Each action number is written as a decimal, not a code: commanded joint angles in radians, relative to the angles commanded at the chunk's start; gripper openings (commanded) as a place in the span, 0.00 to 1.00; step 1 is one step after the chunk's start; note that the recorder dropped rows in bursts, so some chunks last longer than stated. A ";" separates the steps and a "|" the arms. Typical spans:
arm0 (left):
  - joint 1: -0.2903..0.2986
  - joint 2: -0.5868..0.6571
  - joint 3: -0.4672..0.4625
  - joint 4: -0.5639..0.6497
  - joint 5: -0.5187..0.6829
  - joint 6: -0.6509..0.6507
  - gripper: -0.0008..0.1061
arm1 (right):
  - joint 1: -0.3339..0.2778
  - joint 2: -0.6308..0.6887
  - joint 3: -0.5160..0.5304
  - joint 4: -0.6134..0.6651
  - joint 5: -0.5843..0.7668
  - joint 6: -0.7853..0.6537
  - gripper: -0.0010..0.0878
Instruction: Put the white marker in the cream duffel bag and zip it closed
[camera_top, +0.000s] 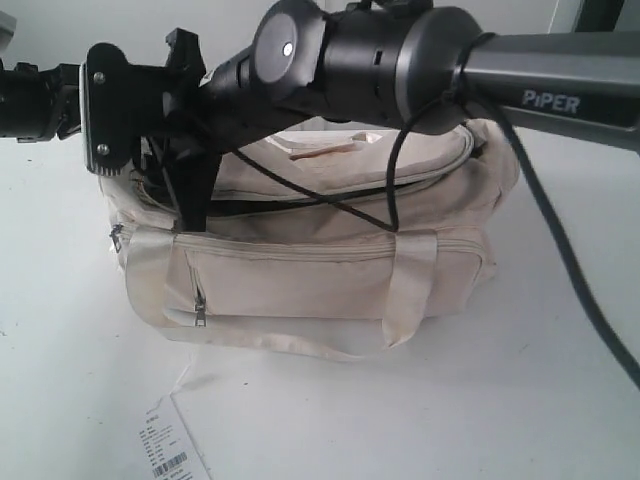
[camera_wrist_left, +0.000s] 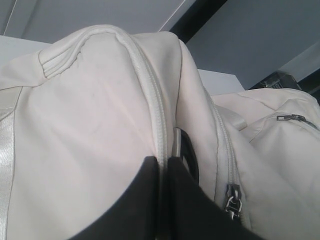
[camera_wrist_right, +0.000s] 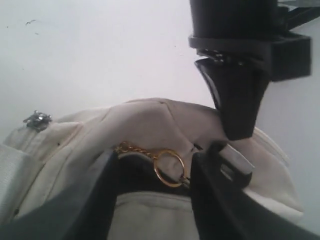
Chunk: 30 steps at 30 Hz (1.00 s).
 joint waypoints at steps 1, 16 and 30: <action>0.000 0.000 0.000 0.000 0.000 0.000 0.01 | 0.000 0.009 0.000 -0.015 -0.010 0.000 0.50; 0.000 0.000 0.000 0.000 0.007 0.000 0.01 | 0.000 0.086 0.000 -0.046 -0.180 -0.062 0.40; 0.000 0.000 0.000 0.000 0.011 0.000 0.01 | 0.000 0.076 -0.002 -0.076 -0.212 -0.060 0.01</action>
